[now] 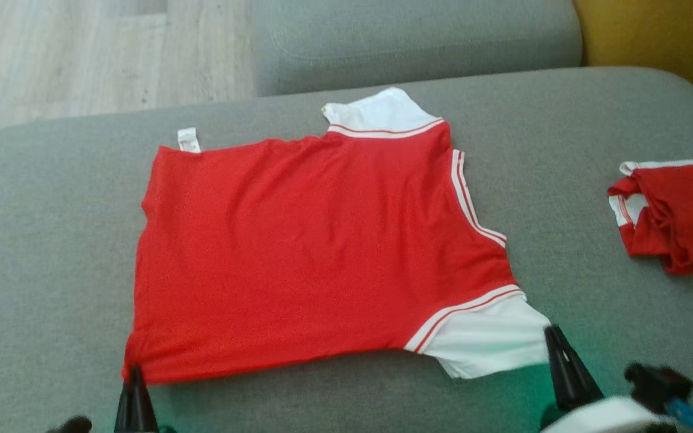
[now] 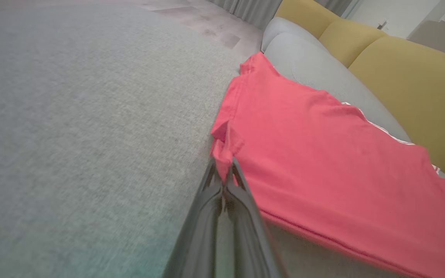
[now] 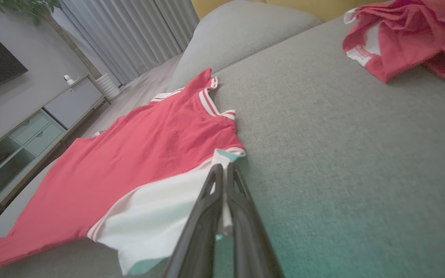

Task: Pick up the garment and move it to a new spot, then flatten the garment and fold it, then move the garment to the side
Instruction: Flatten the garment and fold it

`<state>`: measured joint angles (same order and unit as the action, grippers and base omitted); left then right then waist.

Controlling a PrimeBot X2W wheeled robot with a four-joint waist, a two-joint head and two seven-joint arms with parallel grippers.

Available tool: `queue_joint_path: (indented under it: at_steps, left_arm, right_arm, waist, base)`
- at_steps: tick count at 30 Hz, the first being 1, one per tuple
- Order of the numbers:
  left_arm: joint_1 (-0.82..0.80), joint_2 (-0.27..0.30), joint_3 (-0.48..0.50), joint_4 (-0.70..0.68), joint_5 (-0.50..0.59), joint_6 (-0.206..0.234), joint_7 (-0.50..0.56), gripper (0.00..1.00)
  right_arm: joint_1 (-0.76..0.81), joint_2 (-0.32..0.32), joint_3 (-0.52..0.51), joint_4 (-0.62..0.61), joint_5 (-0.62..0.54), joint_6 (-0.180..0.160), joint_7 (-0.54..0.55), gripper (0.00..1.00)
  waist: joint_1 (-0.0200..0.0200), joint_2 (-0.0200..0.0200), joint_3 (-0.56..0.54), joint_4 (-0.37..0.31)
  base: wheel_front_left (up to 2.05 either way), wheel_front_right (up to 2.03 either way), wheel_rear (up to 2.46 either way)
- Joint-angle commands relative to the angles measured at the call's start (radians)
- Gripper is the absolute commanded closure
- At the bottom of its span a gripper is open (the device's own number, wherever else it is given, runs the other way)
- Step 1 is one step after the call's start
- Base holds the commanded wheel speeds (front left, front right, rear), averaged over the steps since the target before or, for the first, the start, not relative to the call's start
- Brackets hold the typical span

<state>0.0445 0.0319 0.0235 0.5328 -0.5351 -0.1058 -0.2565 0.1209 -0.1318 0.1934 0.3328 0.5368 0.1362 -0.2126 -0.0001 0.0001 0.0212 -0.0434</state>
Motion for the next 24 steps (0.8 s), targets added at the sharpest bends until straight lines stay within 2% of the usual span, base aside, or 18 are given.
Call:
queue_joint_path:
  at_steps: [1, 10, 16, 24]
  left_arm:
    - [-0.075, 0.018, 0.016, -0.029, 0.006, -0.003, -0.005, 1.00]
    - [-0.264, 0.018, -0.024, 0.036, 0.051, -0.013, -0.005, 1.00]
    - [-0.389, 0.018, 0.003, 0.123, 0.075, 0.004, -0.005, 1.00]
    - [-0.487, 0.018, 0.031, 0.171, 0.095, 0.023, -0.005, 1.00]
  right_arm:
    - [-0.088, -0.012, 0.028, -0.042, 0.001, -0.006, 0.007, 1.00]
    - [-0.330, -0.003, 0.039, -0.004, -0.007, -0.006, 0.040, 1.00]
    - [-0.507, 0.006, 0.065, 0.127, -0.037, -0.006, 0.033, 1.00]
    - [-0.674, 0.016, 0.055, 0.328, -0.079, -0.006, -0.012, 1.00]
  waist:
    - [0.0001, -0.0001, 0.018, -0.006]
    - [0.0001, -0.0001, 0.096, 0.004]
    - [0.0001, -0.0001, 0.136, 0.018]
    - [0.0001, -0.0001, 0.166, 0.038]
  base:
    - [0.00, 0.00, 0.00]
    - [0.00, 0.00, 0.00]
    - [0.00, 0.00, 0.00]
    - [0.00, 0.00, 0.00]
